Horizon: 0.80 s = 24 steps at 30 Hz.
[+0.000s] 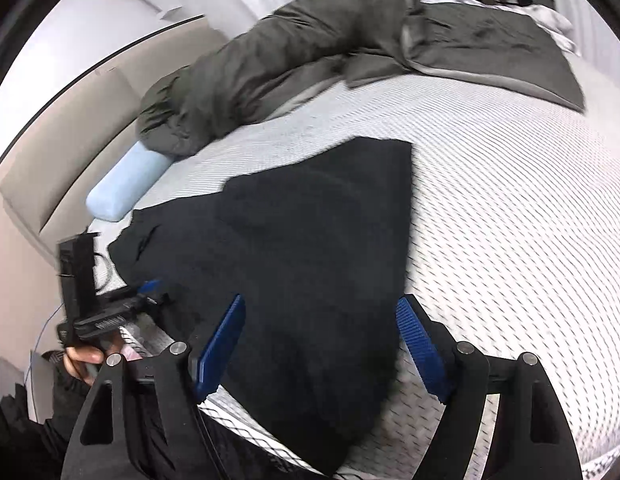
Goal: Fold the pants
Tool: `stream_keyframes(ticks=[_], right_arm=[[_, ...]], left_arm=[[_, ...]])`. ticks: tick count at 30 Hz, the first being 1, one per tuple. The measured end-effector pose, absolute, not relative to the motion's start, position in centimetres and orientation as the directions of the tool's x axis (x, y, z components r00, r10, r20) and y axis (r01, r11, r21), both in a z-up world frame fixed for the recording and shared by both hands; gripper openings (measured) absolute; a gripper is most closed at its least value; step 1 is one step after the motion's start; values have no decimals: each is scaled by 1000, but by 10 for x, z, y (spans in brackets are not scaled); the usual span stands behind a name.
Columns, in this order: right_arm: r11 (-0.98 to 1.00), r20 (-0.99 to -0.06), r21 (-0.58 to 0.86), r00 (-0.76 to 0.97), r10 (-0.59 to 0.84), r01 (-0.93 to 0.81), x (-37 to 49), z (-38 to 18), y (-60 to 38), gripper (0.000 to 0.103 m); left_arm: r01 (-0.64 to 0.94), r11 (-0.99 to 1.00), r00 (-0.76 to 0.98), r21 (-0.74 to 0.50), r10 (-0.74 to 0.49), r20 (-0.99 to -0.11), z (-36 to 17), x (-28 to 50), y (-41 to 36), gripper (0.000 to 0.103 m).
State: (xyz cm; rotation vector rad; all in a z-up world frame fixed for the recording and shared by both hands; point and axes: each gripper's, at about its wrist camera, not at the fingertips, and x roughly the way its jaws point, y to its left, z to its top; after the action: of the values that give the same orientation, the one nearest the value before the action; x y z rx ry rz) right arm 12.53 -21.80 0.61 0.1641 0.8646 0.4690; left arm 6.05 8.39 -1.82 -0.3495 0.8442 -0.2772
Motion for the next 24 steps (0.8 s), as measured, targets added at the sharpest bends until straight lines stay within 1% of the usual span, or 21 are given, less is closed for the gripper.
stream_keyframes(ticks=[1, 3, 4, 6, 8, 10, 14, 15, 17, 18, 19, 20, 21, 22, 23, 24], right_arm=[[886, -691, 334, 555, 463, -322, 125, 2, -223, 80], [882, -686, 349, 555, 471, -318, 123, -4, -231, 80], [881, -685, 352, 554, 473, -316, 123, -5, -233, 80], [878, -685, 365, 549, 478, -309, 125, -8, -233, 80], [875, -683, 364, 548, 483, -318, 127, -9, -230, 80], [872, -681, 363, 546, 488, -328, 128, -10, -228, 80], [865, -671, 369, 546, 502, -341, 133, -11, -225, 80], [862, -667, 371, 548, 506, -345, 134, -11, -226, 80], [859, -663, 377, 547, 511, -346, 138, -13, -228, 80], [860, -664, 378, 546, 511, -344, 141, -15, -229, 80], [861, -667, 379, 545, 509, -340, 143, -17, -229, 80], [862, -673, 380, 539, 506, -335, 147, -21, -231, 80], [864, -679, 380, 535, 502, -329, 150, -24, -232, 80], [868, -685, 377, 532, 497, -324, 152, -26, -233, 80], [870, -692, 375, 528, 493, -320, 155, -29, -234, 80], [869, -693, 378, 524, 494, -319, 157, -31, -235, 80]], left_arm=[[106, 904, 634, -415, -383, -672, -17, 57, 88, 19], [119, 920, 609, -374, -365, -704, -22, 56, 87, 22], [121, 921, 603, -371, -365, -710, -24, 56, 88, 27], [119, 905, 590, -408, -395, -704, -20, 60, 94, 42], [127, 871, 592, -474, -450, -669, -10, 67, 104, 85], [148, 851, 604, -504, -481, -635, 0, 85, 107, 86], [123, 844, 536, -522, -499, -681, 1, 156, 95, 86], [114, 845, 508, -522, -501, -701, -4, 177, 91, 84], [78, 838, 428, -539, -517, -741, -21, 210, 86, 60], [64, 834, 401, -548, -525, -751, -27, 220, 83, 58], [62, 823, 410, -565, -537, -737, -31, 227, 84, 45], [67, 812, 424, -580, -549, -720, -32, 231, 85, 34], [58, 799, 436, -599, -560, -704, -31, 232, 89, 31], [51, 793, 460, -607, -558, -691, -28, 230, 93, 13], [63, 776, 480, -627, -575, -663, -21, 226, 99, 6], [76, 763, 501, -642, -586, -637, -13, 221, 104, 4]])
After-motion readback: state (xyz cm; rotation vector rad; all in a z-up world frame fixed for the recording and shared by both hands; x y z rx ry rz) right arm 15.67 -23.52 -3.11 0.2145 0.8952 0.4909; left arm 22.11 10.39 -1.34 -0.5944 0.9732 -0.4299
